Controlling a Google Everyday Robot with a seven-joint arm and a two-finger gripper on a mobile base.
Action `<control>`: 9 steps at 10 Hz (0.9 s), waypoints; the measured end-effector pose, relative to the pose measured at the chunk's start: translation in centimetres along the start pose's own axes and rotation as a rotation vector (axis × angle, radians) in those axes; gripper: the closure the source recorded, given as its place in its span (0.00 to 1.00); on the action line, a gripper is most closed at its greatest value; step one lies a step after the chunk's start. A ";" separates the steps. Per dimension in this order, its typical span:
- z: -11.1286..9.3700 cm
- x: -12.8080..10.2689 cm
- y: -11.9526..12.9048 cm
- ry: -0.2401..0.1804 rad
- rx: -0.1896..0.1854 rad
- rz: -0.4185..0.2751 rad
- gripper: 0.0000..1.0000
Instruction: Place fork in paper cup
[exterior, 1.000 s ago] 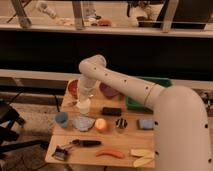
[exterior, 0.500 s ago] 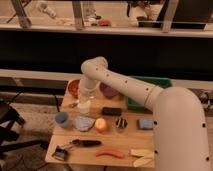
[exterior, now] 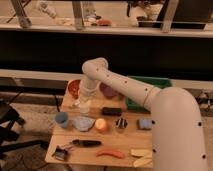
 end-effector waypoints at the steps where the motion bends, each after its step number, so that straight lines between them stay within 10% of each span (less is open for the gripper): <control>1: 0.1 0.0 -0.1 -0.004 -0.004 -0.001 1.00; 9: 0.5 -0.7 0.1 -0.050 -0.044 0.000 1.00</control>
